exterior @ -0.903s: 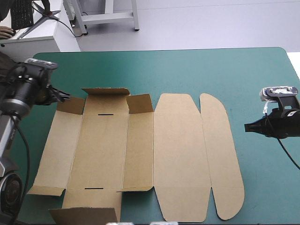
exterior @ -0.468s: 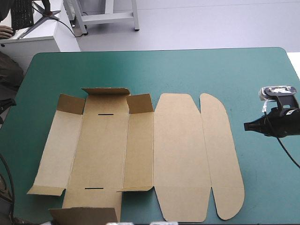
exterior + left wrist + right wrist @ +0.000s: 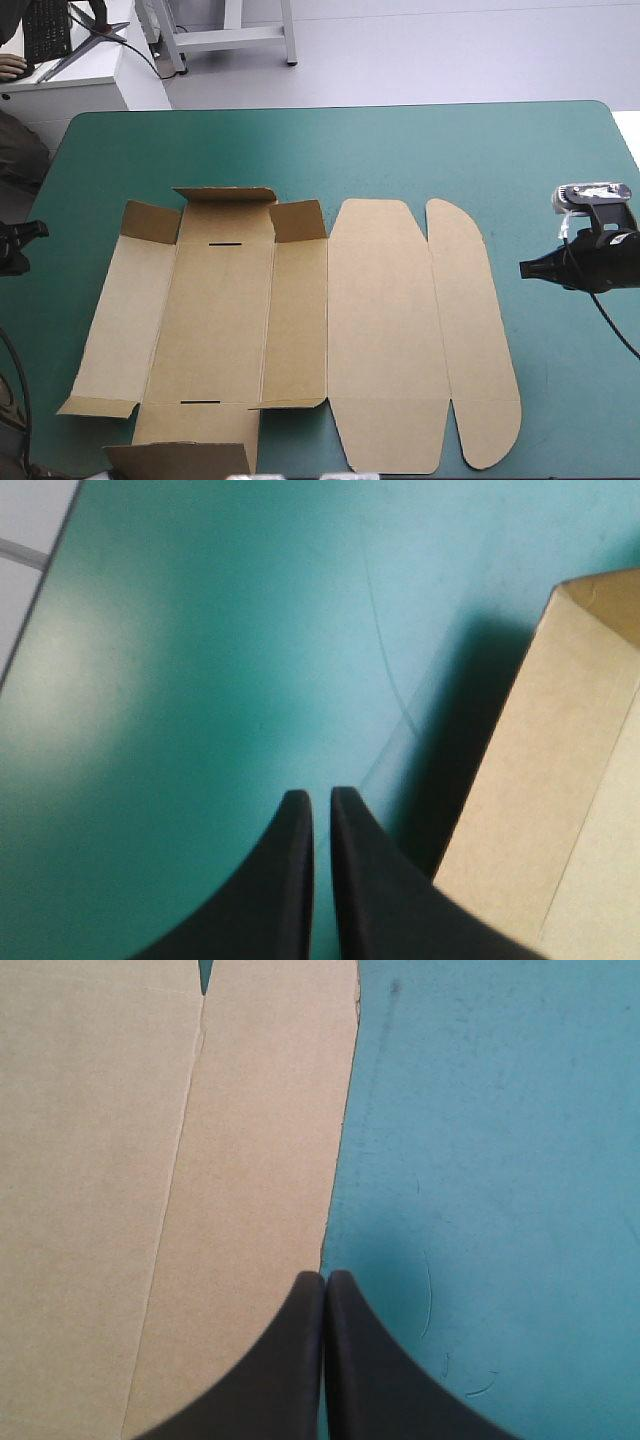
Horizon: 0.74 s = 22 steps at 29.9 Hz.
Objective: Fold the box
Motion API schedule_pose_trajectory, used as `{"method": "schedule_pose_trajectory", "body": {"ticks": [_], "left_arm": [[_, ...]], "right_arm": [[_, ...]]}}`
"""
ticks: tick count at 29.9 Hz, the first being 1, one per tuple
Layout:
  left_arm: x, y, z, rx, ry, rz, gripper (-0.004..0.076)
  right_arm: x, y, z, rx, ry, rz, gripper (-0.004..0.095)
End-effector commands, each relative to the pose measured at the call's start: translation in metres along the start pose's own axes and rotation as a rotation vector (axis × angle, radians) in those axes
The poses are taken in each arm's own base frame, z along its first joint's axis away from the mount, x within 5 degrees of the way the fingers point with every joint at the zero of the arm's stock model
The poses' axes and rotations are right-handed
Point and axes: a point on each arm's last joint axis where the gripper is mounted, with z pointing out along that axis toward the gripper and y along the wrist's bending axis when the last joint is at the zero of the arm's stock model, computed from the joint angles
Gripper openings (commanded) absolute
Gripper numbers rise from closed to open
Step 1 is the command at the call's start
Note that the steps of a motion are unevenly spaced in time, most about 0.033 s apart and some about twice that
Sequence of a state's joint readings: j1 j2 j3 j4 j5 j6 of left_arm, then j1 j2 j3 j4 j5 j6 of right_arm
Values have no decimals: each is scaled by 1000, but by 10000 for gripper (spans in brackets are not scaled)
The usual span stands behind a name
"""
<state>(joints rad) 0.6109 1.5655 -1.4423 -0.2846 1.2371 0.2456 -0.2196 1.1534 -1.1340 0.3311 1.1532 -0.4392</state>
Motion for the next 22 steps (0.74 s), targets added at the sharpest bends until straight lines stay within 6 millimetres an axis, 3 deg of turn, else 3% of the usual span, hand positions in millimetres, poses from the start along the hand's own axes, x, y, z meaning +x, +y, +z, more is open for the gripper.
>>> {"method": "schedule_pose_trajectory", "body": {"ticks": [1, 5, 11, 22], "left_arm": [[16, -6, -2, 41, 51, -6, 71], [35, -3, 22, 59, 154, -38, 211], [53, 0, 40, 72, 240, -63, 439], [71, -17, 46, 272, 221, 101, 456]], "right_arm": [[-7, 2, -10, 8, -71, -11, -20], [-7, 2, -10, 6, -72, -21, -20], [-9, 5, -10, -27, -96, -33, -20], [-9, 5, -10, -29, -97, -33, -20]]}}
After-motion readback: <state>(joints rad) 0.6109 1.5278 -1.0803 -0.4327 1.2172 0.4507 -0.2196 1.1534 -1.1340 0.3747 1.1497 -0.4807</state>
